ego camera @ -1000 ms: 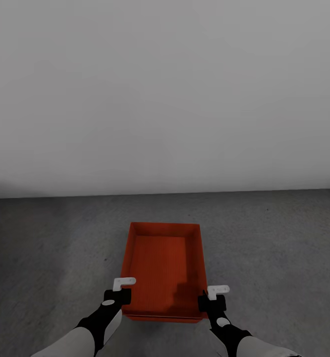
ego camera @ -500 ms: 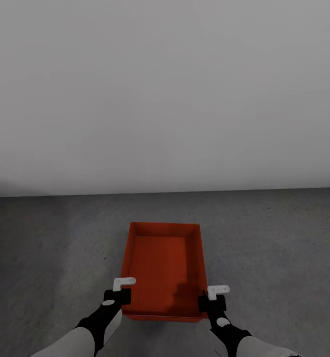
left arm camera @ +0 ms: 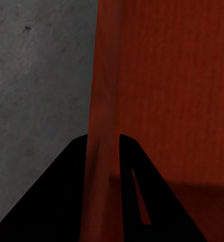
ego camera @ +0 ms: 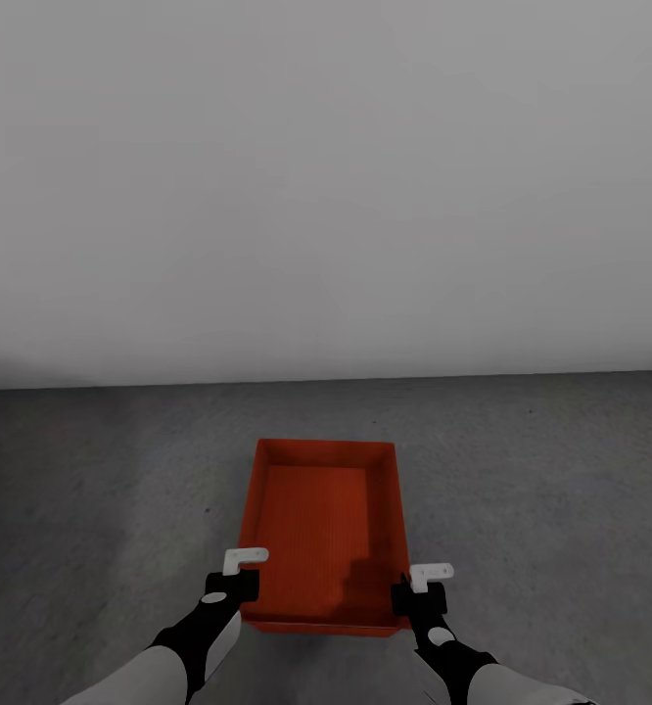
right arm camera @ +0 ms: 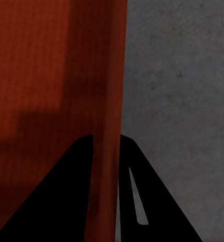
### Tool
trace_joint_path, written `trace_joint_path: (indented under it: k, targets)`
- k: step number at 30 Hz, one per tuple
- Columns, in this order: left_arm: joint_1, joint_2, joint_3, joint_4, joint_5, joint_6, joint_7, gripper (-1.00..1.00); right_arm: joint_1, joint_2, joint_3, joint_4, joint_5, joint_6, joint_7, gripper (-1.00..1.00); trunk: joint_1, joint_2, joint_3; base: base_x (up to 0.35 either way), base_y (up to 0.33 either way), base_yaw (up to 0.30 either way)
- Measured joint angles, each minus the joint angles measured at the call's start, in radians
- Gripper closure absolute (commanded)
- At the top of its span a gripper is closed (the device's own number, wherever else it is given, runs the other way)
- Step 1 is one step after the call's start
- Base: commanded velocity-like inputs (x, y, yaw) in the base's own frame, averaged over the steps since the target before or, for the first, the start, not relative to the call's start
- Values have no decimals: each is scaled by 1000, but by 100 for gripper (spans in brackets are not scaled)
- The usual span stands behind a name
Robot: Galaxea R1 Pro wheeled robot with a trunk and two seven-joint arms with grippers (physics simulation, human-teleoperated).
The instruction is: Move the two storage containers from the living room to the garage. In the garage, place one container on the floor and stack the other container on top of it (either order is fine).
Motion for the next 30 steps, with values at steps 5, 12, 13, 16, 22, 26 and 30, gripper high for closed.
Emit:
trace_joint_path:
  k: [5,12,13,16,22,26,30]
  targets:
    - [0,-1,1,1,-1,0,0,100,0,0,-1,0,2,1,1,100,0,0,0,0,0,0]
    - [0,-2,6,3,-6,1,0,100,0,-1,-3,1,3,1,2,100,0,0,0,0,0,0]
    - [0,-2,7,3,-7,1,0,100,0,-1,-4,1,4,1,2,100,0,0,0,0,0,0]
    - [0,-2,7,3,-8,1,0,100,0,-1,-3,1,3,2,2,100,0,0,0,0,0,0]
    - [0,-2,8,3,-8,1,0,100,0,-1,-4,1,4,1,2,100,0,0,0,0,0,0]
    - [1,-8,11,8,7,2,-3,-100,0,-1,-18,-1,-4,-5,-1,-100,0,0,0,0,0,0]
    - [0,-10,7,8,5,3,9,-100,0,0,-18,-1,-4,-7,-2,-100,0,0,0,0,0,0]
